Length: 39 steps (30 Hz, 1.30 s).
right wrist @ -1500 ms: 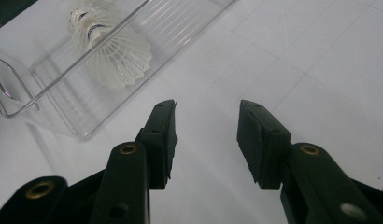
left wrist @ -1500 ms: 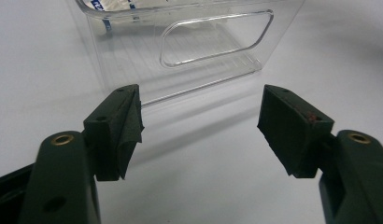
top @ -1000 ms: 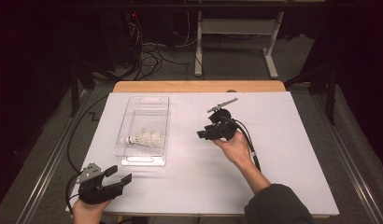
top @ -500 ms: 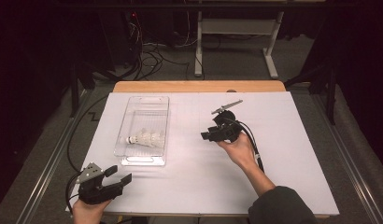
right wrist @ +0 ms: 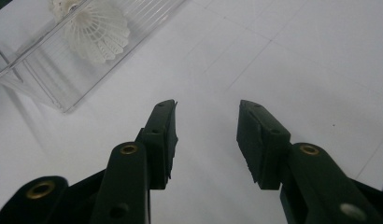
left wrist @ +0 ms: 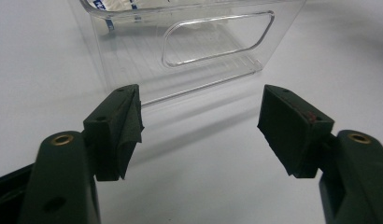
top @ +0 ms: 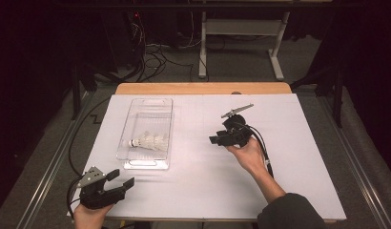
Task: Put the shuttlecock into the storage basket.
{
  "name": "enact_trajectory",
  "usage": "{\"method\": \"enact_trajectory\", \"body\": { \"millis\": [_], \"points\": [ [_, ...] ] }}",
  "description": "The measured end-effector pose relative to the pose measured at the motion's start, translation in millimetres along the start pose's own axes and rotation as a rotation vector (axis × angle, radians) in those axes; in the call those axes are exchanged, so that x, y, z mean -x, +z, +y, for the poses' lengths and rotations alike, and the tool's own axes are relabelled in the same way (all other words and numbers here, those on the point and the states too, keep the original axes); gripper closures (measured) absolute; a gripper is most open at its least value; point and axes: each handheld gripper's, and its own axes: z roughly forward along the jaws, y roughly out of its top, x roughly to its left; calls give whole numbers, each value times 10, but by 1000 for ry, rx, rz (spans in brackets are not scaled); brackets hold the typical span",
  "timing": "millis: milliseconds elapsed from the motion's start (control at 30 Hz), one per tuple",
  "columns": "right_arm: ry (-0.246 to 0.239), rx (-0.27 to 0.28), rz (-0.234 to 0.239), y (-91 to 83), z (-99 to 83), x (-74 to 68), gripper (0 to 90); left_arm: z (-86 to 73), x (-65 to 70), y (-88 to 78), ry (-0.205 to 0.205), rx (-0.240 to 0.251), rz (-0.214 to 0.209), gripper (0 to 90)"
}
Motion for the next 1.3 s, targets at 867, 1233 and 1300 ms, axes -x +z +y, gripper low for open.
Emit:
{"method": "enact_trajectory", "body": {
  "millis": [867, 1233, 1300],
  "points": [
    [11, 25, 0, -118, -139, 55, 576, -2, -1, -1, -2, 1, -1, 312],
    [22, 33, -4, -180, -199, 97, 573, -1, -2, 1, -2, -1, -1, 312],
    [22, 36, -5, -194, -211, 107, 573, -1, -2, 1, -3, -1, -1, 312]
  ]
}}
